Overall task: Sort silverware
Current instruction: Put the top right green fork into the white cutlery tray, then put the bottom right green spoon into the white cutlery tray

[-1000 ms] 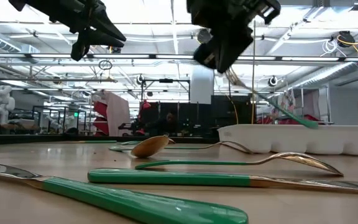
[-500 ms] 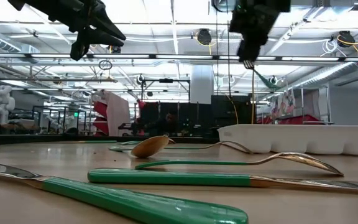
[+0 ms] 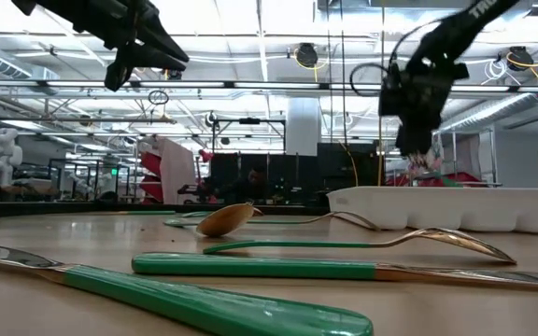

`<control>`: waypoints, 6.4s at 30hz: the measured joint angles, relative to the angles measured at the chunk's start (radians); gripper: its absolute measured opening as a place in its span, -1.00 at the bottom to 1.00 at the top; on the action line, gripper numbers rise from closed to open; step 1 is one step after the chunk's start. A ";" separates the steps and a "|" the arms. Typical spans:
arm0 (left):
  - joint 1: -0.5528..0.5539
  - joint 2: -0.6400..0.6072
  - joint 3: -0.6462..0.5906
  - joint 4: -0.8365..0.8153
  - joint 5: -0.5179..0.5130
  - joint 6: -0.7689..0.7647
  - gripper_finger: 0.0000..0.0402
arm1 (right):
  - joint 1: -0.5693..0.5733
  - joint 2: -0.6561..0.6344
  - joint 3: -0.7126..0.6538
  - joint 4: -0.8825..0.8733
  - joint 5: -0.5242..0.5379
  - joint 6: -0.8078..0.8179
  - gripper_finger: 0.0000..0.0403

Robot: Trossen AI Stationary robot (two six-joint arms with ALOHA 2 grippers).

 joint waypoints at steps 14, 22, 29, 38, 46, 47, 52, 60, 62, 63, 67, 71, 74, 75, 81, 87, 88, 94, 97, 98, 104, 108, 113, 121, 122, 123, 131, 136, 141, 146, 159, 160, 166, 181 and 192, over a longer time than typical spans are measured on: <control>0.000 0.000 0.000 0.000 -0.026 0.001 -0.64 | -0.074 0.002 -0.279 0.352 0.104 0.072 -1.00; 0.000 0.000 0.000 0.000 -0.027 0.001 -0.64 | -0.073 0.002 -0.279 0.400 0.170 0.079 -0.92; 0.000 0.000 0.000 0.000 -0.027 0.001 -0.64 | -0.073 0.002 -0.279 0.408 0.226 0.115 -0.50; 0.000 0.001 0.000 0.000 -0.027 0.010 -0.64 | -0.071 -0.082 -0.212 0.349 0.119 0.188 -0.09; 0.000 0.001 0.000 0.000 -0.027 0.035 -0.64 | 0.093 -0.359 0.056 0.002 0.161 0.310 -0.07; 0.000 0.001 0.000 0.000 -0.027 0.035 -0.64 | 0.136 -0.391 0.077 -0.059 0.192 0.328 -0.07; 0.000 0.001 0.000 0.000 -0.027 0.038 -0.64 | 0.406 -0.516 0.097 -0.288 0.354 0.657 -0.07; 0.000 0.001 0.000 0.000 -0.038 0.037 -0.64 | 0.859 -0.537 0.011 -0.451 0.485 1.197 -0.07; 0.000 0.001 0.000 0.000 -0.038 0.036 -0.64 | 0.951 -0.530 -0.043 -0.441 0.484 1.283 -0.07; 0.000 0.001 0.000 0.000 -0.037 0.035 -0.64 | 0.996 -0.526 -0.071 -0.426 0.480 1.329 -0.07; -0.005 0.001 0.000 -0.001 -0.029 0.030 -0.64 | 1.180 -0.491 -0.169 -0.268 0.430 1.505 -0.07; -0.005 0.001 0.000 -0.001 -0.027 0.030 -0.64 | 1.335 -0.423 -0.211 -0.090 0.445 1.613 -0.07; -0.005 0.001 0.000 -0.002 -0.027 0.030 -0.64 | 1.421 -0.355 -0.214 -0.078 0.486 1.640 -0.07; -0.005 0.001 0.000 -0.002 -0.027 0.030 -0.64 | 1.444 -0.332 -0.214 -0.078 0.492 1.641 -0.07; -0.005 0.001 0.000 -0.002 -0.026 0.030 -0.64 | 1.557 -0.214 -0.214 0.005 0.494 1.620 -0.07; -0.005 0.001 0.000 -0.002 -0.026 0.029 -0.64 | 1.623 -0.103 -0.214 0.013 0.540 1.635 -0.07; -0.005 0.001 0.000 -0.002 -0.026 0.029 -0.64 | 1.626 -0.088 -0.214 0.013 0.542 1.633 -0.07; -0.005 0.001 0.000 -0.002 -0.026 0.028 -0.64 | 1.626 -0.025 -0.214 0.014 0.542 1.582 -0.07; -0.005 0.001 0.000 -0.001 -0.026 0.028 -0.64 | 1.626 0.000 -0.214 0.014 0.541 1.555 -0.07; -0.005 0.001 0.000 -0.001 -0.026 0.028 -0.64 | 1.628 0.006 -0.216 0.017 0.541 1.548 -0.07; -0.005 0.001 0.000 -0.001 -0.026 0.027 -0.64 | 1.660 0.012 -0.297 0.115 0.529 1.589 -0.07; -0.005 0.001 0.000 -0.001 -0.026 0.027 -0.64 | 1.677 0.005 -0.366 0.193 0.512 1.640 -0.09; -0.005 0.001 0.000 -0.001 -0.026 0.027 -0.64 | 1.680 0.003 -0.383 0.215 0.498 1.642 -0.49; -0.005 0.001 0.000 0.000 -0.026 0.027 -0.64 | 1.678 0.010 -0.322 0.206 0.481 1.641 -0.98; -0.005 0.001 0.000 0.000 -0.026 0.027 -0.64 | 1.678 0.011 -0.311 0.210 0.475 1.638 -0.98; -0.005 0.001 0.000 0.000 -0.026 0.027 -0.64 | 1.678 0.011 -0.292 0.228 0.469 1.630 -0.99; -0.005 0.002 0.000 0.011 -0.022 0.003 -0.64 | 1.663 -0.005 -0.118 0.304 0.374 1.490 -1.00; -0.005 0.002 0.000 0.025 0.021 -0.019 -0.64 | 1.582 -0.021 -0.030 0.278 0.005 1.437 -1.00; -0.005 0.002 0.000 0.070 0.096 -0.019 -0.64 | 1.462 -0.034 0.037 0.237 -0.376 1.416 -1.00; -0.010 0.002 0.000 0.122 0.171 -0.018 -0.64 | 1.317 -0.035 0.070 0.159 -0.592 1.374 -1.00; -0.065 0.040 0.000 0.259 0.133 0.013 -0.64 | 0.971 0.091 0.070 0.217 -0.561 1.218 -1.00; -0.072 0.057 0.001 0.303 0.133 0.034 -0.64 | 0.961 0.104 0.070 0.232 -0.566 1.214 -1.00; -0.126 0.226 0.078 0.377 0.132 0.181 -0.64 | 0.902 0.203 0.130 0.269 -0.545 1.137 -1.00; -0.265 0.446 0.208 0.325 0.138 0.579 -0.64 | 0.732 0.302 0.324 0.283 -0.573 0.902 -1.00; -0.272 0.413 0.208 0.234 0.067 0.551 -0.64 | 0.769 0.309 0.027 0.654 -0.560 0.963 -1.00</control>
